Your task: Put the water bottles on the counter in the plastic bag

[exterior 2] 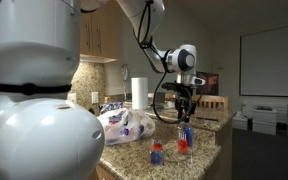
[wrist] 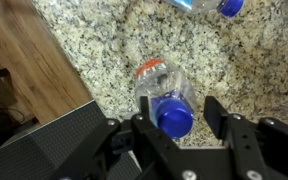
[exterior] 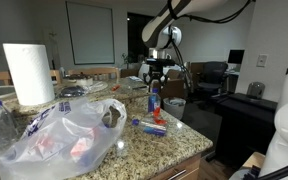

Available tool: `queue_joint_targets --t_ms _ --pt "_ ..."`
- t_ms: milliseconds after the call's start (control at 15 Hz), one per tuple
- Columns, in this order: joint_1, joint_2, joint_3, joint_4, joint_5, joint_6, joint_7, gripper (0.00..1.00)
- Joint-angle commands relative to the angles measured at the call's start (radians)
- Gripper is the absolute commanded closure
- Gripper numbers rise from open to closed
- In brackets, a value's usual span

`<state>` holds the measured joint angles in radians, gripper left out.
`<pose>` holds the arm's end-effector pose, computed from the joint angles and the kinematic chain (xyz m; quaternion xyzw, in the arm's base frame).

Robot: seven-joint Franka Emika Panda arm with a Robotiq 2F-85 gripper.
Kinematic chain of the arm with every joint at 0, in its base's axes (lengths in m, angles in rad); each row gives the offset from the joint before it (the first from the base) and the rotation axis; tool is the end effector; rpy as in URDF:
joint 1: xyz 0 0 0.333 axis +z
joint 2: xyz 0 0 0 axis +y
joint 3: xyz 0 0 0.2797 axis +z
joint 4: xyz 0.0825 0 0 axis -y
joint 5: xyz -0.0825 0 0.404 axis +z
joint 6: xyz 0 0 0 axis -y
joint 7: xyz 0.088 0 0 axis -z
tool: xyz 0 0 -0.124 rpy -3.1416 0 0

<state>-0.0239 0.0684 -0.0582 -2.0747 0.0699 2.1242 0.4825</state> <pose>0.5699 -0.0427 0.3315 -0.9547 0.2963 0.0146 0.0252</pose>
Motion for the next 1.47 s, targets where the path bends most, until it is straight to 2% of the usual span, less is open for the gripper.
queue_joint_targets --t_ms 0,200,267,800,1133,1333,1400 --pt "-0.001 0.019 -0.001 0.022 -0.031 0.005 0.013 0.70" --pt "0.000 0.023 -0.002 0.028 -0.033 0.003 0.014 0.89" --pt "0.001 0.020 -0.002 0.025 -0.031 0.004 0.013 0.91" --pt "0.026 -0.065 0.027 0.015 -0.067 -0.054 0.026 0.91" --pt "0.052 -0.117 0.072 0.076 -0.080 -0.179 0.009 0.91" --pt "0.057 -0.131 0.090 0.114 -0.042 -0.243 -0.025 0.91" --pt "0.052 -0.115 0.089 0.103 -0.054 -0.204 -0.002 0.66"
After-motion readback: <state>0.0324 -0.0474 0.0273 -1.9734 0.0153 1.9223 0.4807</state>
